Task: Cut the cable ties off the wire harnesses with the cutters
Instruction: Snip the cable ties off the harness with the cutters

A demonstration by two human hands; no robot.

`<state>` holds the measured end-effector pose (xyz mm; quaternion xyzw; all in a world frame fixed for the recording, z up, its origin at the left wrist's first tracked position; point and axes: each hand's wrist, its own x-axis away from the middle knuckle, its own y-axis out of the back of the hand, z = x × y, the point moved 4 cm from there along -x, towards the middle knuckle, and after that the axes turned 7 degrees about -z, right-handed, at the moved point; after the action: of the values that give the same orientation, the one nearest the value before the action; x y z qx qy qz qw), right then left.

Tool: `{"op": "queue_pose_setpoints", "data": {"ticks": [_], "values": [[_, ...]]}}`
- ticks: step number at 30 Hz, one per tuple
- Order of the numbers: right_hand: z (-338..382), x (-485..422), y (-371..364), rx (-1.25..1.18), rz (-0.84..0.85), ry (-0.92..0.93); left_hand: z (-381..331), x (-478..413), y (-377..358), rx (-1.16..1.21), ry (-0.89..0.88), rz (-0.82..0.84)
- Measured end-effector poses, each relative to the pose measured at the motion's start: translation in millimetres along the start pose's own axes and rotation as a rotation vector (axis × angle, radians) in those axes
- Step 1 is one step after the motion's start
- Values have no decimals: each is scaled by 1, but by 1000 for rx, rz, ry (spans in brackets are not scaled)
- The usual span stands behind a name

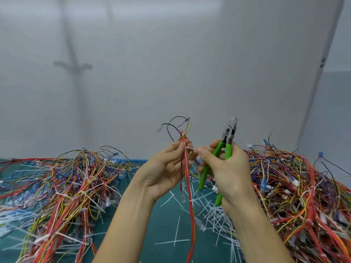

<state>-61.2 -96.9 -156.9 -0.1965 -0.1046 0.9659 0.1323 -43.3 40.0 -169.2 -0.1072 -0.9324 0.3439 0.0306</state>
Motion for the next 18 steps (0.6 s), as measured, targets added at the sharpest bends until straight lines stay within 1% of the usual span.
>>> {"op": "queue_pose_setpoints", "data": {"ticks": [4,8,12,15,18], "values": [[1,-3,4,49,-7,-50,-3,0,-1,-95,-95,-38],[-2,-5,6,132,109,-179,-12,5,-1,-193,-240,-126],[-9,-3,5,360,242,-289,-21,11,-2,-262,-365,-190],[-17,-2,2,496,323,-280,-24,14,-4,-267,-423,-223],[-19,1,-1,577,408,-245,-25,14,-2,-248,-442,-260]]}}
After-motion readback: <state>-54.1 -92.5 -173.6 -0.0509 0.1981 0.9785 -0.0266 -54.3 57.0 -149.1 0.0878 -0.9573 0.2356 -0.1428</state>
